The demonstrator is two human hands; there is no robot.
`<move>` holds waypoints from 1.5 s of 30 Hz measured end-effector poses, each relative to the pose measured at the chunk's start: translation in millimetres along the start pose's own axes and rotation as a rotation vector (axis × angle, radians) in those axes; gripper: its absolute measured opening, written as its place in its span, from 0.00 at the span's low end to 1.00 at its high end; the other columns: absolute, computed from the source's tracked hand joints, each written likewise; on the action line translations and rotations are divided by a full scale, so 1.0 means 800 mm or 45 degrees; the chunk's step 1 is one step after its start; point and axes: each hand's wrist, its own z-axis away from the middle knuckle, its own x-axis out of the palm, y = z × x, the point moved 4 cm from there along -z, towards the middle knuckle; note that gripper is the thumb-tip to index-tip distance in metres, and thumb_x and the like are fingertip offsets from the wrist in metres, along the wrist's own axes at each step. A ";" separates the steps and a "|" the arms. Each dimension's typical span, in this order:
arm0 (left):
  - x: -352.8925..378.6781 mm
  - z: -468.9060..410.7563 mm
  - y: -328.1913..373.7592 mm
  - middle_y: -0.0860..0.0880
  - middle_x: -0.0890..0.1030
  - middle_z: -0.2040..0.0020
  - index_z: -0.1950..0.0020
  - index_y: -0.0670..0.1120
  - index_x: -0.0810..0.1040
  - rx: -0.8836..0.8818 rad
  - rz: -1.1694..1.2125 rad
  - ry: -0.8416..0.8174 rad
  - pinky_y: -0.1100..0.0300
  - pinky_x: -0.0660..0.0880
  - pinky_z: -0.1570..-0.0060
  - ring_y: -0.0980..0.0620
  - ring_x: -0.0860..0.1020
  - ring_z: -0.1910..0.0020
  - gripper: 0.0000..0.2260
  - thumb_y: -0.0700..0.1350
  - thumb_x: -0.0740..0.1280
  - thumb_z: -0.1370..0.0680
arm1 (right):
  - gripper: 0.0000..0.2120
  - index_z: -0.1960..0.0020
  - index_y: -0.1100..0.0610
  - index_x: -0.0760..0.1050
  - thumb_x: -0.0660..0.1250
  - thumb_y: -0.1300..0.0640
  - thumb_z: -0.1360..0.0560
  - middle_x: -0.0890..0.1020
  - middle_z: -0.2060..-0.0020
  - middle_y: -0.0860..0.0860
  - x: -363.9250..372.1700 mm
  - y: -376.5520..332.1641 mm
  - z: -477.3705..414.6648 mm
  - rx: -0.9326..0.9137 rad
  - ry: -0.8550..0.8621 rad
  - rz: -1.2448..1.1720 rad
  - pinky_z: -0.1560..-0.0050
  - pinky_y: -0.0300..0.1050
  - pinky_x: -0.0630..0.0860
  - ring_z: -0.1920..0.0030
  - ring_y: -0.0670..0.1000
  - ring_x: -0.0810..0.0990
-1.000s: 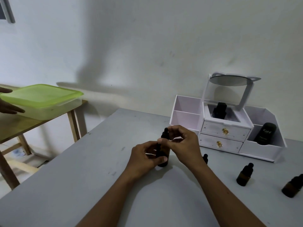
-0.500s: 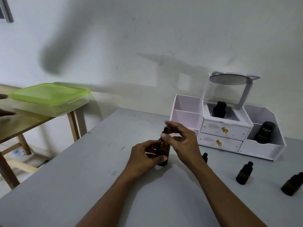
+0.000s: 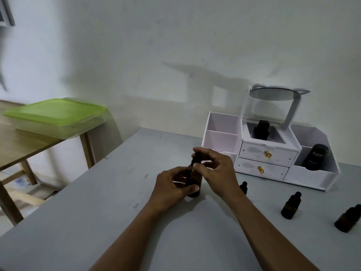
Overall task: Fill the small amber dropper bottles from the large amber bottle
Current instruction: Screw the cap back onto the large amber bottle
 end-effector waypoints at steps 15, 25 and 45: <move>0.001 -0.002 -0.002 0.56 0.84 0.50 0.41 0.51 0.81 0.023 -0.051 0.001 0.62 0.80 0.50 0.60 0.82 0.53 0.22 0.50 0.78 0.33 | 0.13 0.49 0.51 0.84 0.80 0.54 0.33 0.85 0.56 0.44 0.001 0.003 0.000 0.023 0.056 0.057 0.51 0.40 0.82 0.54 0.41 0.83; -0.001 -0.002 0.000 0.59 0.83 0.51 0.39 0.51 0.80 0.034 -0.063 0.003 0.73 0.76 0.56 0.66 0.80 0.53 0.23 0.50 0.78 0.33 | 0.11 0.52 0.51 0.84 0.80 0.56 0.32 0.86 0.58 0.44 -0.002 0.004 -0.001 0.036 0.086 0.036 0.52 0.41 0.82 0.56 0.43 0.84; -0.002 0.001 0.002 0.55 0.84 0.50 0.40 0.49 0.81 0.045 -0.024 0.000 0.63 0.80 0.50 0.60 0.82 0.52 0.23 0.48 0.78 0.33 | 0.13 0.46 0.53 0.85 0.74 0.64 0.28 0.87 0.53 0.45 0.001 0.005 0.002 0.009 0.066 0.003 0.50 0.40 0.81 0.52 0.44 0.85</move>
